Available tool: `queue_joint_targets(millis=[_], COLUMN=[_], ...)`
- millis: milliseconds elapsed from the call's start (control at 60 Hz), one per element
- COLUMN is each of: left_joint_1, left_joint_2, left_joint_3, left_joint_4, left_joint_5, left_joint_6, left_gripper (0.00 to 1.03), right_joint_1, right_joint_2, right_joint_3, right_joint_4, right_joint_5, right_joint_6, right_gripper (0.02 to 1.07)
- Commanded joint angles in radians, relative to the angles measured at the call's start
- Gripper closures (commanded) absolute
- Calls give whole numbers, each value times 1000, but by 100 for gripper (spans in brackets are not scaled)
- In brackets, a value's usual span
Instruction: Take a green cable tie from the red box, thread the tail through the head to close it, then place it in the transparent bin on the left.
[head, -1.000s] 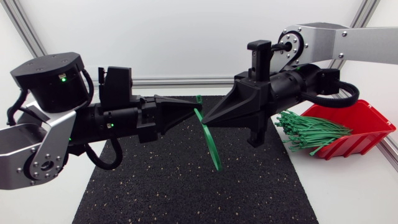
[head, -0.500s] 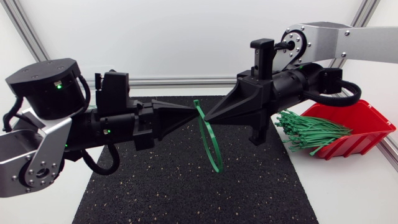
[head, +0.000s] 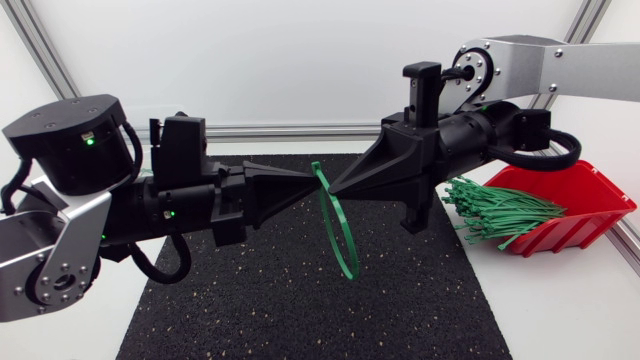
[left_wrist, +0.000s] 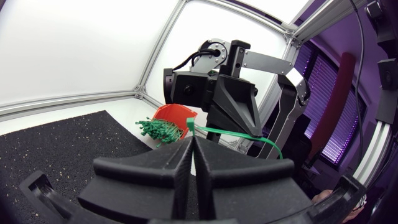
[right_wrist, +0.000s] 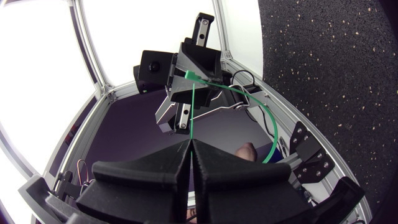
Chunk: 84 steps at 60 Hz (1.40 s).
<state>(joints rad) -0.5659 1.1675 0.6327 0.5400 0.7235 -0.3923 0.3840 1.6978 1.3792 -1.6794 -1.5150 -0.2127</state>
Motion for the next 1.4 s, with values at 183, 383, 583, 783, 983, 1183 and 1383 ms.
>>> queue_joint_targets(millis=[183,383,583,783,983,1183,1383], left_joint_1=[-6,-6,-12,-19,-19,-15,-12], left_joint_2=[-14,-14,-19,-22,-19,-12,-12], left_joint_3=[-31,-36,-33,-27,-21,-8,-2], left_joint_4=[6,5,3,0,-3,-3,-5], left_joint_5=[-6,-6,-6,-6,-10,-13,-15], left_joint_6=[-13,-13,-14,-16,-16,-16,-16], left_gripper=[99,99,99,99,99,99,99], right_joint_1=[-4,-4,-4,-4,-4,-5,-7], right_joint_2=[-17,-21,-20,-15,-10,-12,-10], right_joint_3=[11,9,6,4,-3,-9,-14], right_joint_4=[-198,-198,-197,-195,-187,-186,-180], right_joint_5=[-48,-50,-50,-48,-48,-48,-48], right_joint_6=[-11,-11,-11,-11,-11,-11,-11], right_gripper=[101,101,101,101,101,101,101])
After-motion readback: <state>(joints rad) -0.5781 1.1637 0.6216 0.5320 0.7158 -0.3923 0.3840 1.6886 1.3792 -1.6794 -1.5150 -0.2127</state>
